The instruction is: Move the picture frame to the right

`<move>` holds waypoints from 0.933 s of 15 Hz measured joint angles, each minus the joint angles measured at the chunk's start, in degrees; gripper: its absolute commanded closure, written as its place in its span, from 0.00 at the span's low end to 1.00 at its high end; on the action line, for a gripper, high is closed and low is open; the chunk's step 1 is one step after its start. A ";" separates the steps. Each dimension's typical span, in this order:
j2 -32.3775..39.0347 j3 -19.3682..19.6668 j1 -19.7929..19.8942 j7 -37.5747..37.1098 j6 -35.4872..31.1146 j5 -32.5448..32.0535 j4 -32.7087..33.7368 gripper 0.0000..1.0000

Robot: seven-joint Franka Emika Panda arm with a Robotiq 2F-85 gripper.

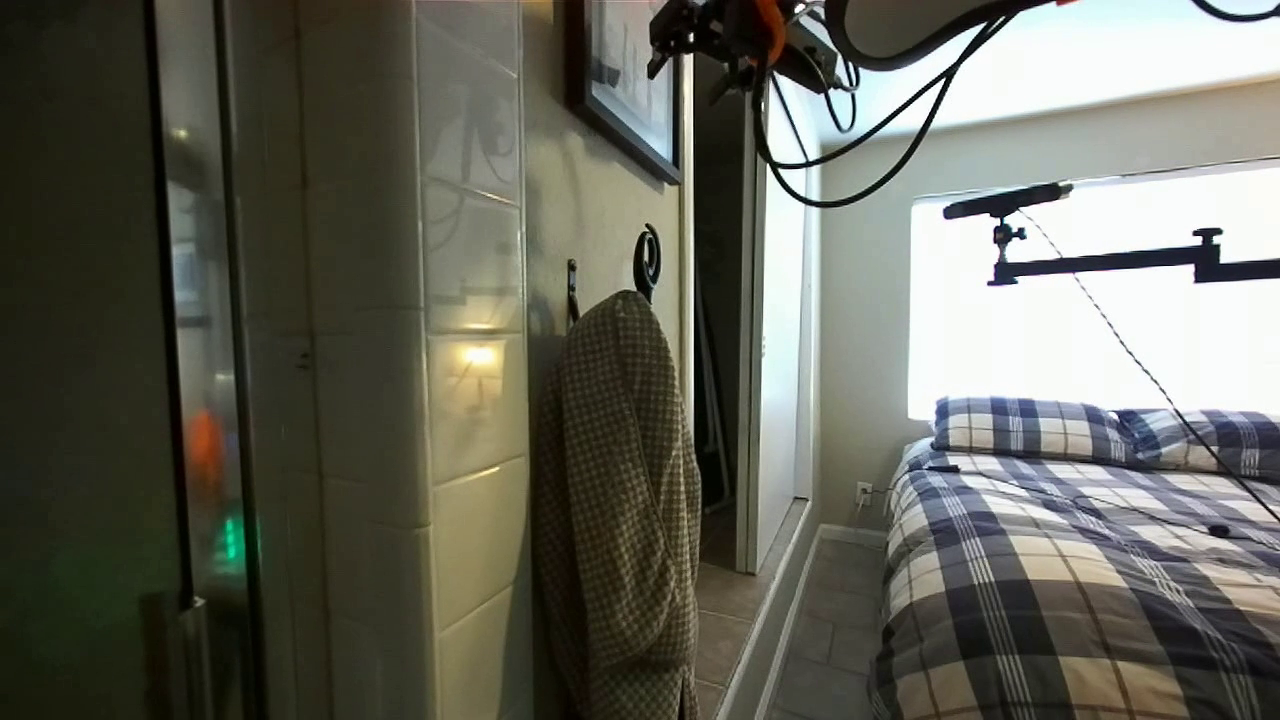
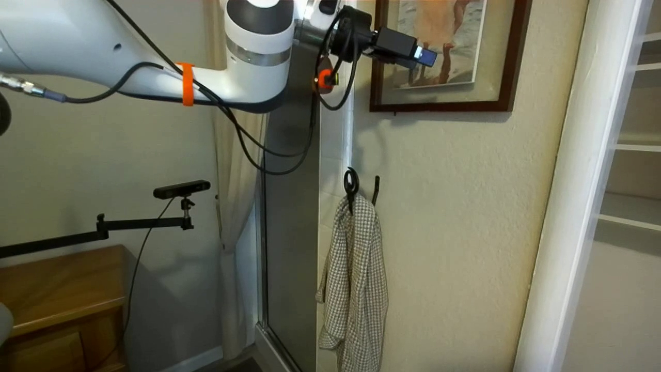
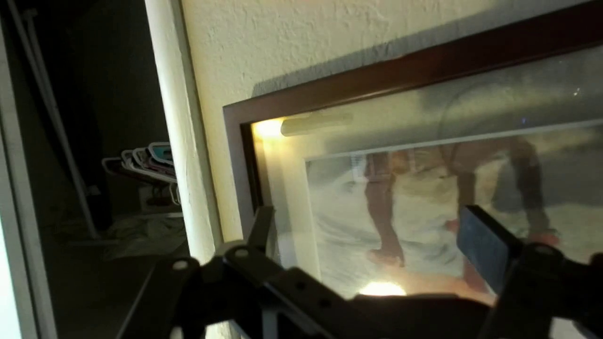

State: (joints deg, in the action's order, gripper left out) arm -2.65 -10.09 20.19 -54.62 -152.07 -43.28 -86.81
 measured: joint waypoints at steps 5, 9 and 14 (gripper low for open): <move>1.07 1.08 -4.49 8.35 6.69 6.21 0.05 0.00; 0.96 3.86 -11.45 20.16 17.27 16.32 0.30 0.00; 0.74 5.38 -15.32 29.77 30.08 22.85 2.32 0.00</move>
State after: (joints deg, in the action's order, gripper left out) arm -1.91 -4.71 4.87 -24.84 -121.99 -20.43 -84.49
